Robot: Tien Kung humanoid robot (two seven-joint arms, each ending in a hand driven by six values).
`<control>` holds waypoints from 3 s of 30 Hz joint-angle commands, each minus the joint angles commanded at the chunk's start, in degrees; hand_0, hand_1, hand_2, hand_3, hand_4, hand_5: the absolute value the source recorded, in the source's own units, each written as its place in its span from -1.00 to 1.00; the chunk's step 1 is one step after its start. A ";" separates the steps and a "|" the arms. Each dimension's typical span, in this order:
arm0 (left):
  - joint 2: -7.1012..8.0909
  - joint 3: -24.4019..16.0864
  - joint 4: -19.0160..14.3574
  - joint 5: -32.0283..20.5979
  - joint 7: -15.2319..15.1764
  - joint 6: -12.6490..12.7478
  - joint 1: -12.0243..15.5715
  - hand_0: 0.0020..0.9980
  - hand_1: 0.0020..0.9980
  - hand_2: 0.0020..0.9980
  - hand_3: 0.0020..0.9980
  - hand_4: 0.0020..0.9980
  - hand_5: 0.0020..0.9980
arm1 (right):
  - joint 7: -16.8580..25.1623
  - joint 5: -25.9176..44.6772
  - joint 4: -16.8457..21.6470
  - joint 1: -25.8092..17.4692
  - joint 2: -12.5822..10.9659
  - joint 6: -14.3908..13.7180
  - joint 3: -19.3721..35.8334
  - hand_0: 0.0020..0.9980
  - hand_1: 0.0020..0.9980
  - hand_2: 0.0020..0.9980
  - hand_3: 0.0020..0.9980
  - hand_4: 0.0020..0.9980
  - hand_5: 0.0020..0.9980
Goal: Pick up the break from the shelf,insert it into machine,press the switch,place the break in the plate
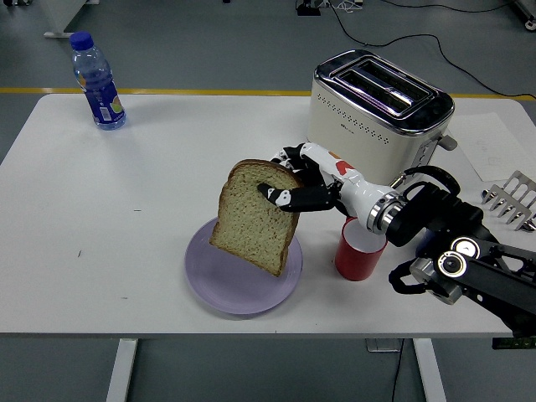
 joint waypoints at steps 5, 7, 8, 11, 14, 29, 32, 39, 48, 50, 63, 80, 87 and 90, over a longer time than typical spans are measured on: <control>-0.03 0.06 0.00 -0.03 -0.02 -0.04 0.00 0.35 0.38 0.35 0.10 -0.45 0.72 | 0.34 1.01 -1.88 -1.55 3.38 -1.34 -0.78 -0.76 -0.73 -0.45 -0.15 -0.27 -1.00; -0.04 0.10 0.00 -0.12 -0.01 -0.05 0.03 0.35 0.38 0.35 0.10 -0.45 0.72 | 0.58 0.89 -2.82 -1.99 4.75 -1.82 -0.90 -0.76 -0.73 -0.45 -0.15 -0.27 -1.00; -0.06 0.08 0.00 -0.07 0.00 -0.08 0.04 0.35 0.38 0.35 0.10 -0.45 0.72 | 0.89 1.23 -3.78 -2.31 5.94 -2.29 -1.05 -0.76 -0.73 -0.45 -0.15 -0.27 -1.00; -0.08 0.20 0.00 -0.13 0.01 -0.14 0.01 0.35 0.38 0.35 0.10 -0.45 0.72 | 1.65 1.66 -5.89 -3.06 8.23 -3.30 -1.19 -0.76 -0.73 -0.45 -0.15 -0.25 -1.00; -0.11 0.25 0.00 -0.26 0.04 -0.17 -0.04 0.35 0.38 0.35 0.10 -0.45 0.72 | 2.59 2.39 -8.38 -3.92 10.37 -4.59 -1.43 -0.76 -0.73 -0.45 -0.15 -0.25 -1.00; -0.24 0.54 0.00 -0.42 0.03 -0.15 -0.12 0.35 0.38 0.35 0.10 -0.44 0.74 | 5.77 3.44 -16.87 -5.69 15.14 -7.09 -3.10 -0.74 -0.73 -0.45 -0.15 -0.27 -1.00; -0.25 0.49 0.00 -0.29 0.06 -0.18 -0.09 0.35 0.38 0.35 0.10 -0.44 0.74 | 5.44 1.68 -17.70 -5.81 15.39 -6.17 -3.62 -0.74 -0.73 -0.45 -0.15 -0.27 -1.00; -0.29 0.33 0.00 0.08 0.13 -0.24 -0.05 0.35 0.38 0.35 0.11 -0.44 0.75 | 5.08 -0.95 -18.80 -6.23 15.90 -5.14 -4.33 -0.69 -0.69 -0.37 -0.08 -0.18 -1.00; -0.33 0.16 0.00 0.67 0.17 -0.30 0.00 0.35 0.38 0.35 0.11 -0.43 0.76 | 6.61 -7.84 -20.68 -5.92 15.95 -1.72 -4.03 -0.47 -0.32 -0.15 0.02 -0.02 -0.86; -0.34 0.13 0.00 0.82 0.18 -0.34 0.04 0.35 0.38 0.35 0.11 -0.43 0.76 | 6.49 -10.65 -20.88 -5.90 15.92 -0.20 -3.76 -0.47 -0.32 -0.15 0.02 -0.02 -0.86; -0.39 0.06 0.00 1.13 0.13 -0.39 0.33 0.35 0.38 0.35 0.11 -0.43 0.76 | 7.01 -23.33 -23.05 -6.05 16.42 7.48 -2.65 0.49 0.52 0.51 0.44 0.40 -0.17; -0.39 0.64 0.00 0.08 -0.02 -0.29 0.11 0.35 0.38 0.35 0.11 -0.44 0.75 | 12.00 -29.84 -24.16 -5.86 16.08 3.59 -1.61 0.65 0.62 0.66 0.61 0.48 -0.01; -0.42 0.49 0.00 0.01 -0.14 -0.15 0.24 0.34 0.38 0.35 0.10 -0.43 0.75 | 19.57 -28.93 -14.20 -6.21 11.81 1.27 4.62 0.66 0.61 0.65 0.62 0.45 0.01; -0.43 0.37 0.00 -0.05 -0.14 -0.11 0.30 0.34 0.38 0.35 0.10 -0.43 0.75 | 24.14 -25.24 -9.44 -6.02 9.67 2.39 8.26 0.66 0.61 0.65 0.62 0.45 0.01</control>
